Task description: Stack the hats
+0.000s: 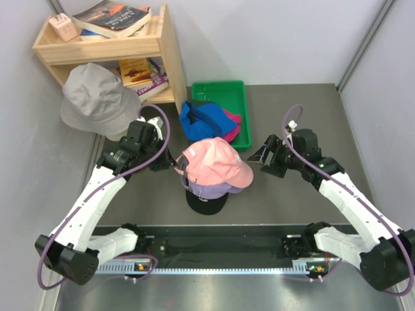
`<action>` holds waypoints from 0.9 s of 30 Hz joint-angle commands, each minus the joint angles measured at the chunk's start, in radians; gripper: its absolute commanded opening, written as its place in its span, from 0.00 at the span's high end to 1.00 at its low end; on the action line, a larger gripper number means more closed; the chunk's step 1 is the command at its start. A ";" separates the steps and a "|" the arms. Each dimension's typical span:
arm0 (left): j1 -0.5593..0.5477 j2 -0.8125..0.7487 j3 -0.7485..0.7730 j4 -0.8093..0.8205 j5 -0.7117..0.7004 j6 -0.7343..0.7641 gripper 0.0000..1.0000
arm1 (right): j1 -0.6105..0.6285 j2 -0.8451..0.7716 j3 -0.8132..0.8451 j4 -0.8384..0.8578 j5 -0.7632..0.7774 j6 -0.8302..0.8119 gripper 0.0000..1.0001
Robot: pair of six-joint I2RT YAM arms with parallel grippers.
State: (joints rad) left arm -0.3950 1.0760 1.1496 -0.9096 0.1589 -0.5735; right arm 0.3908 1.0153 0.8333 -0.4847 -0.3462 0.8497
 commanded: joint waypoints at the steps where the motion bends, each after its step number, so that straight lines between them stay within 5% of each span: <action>1: 0.001 0.005 -0.005 0.035 -0.032 -0.003 1.00 | -0.061 -0.014 -0.066 0.156 -0.111 0.075 0.21; 27: 0.001 -0.011 -0.044 0.049 -0.050 -0.017 1.00 | -0.101 0.048 -0.318 0.535 -0.335 0.235 0.27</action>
State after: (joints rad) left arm -0.3950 1.0885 1.1137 -0.8841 0.1341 -0.5816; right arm 0.3069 1.0977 0.5285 -0.0677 -0.6388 1.0462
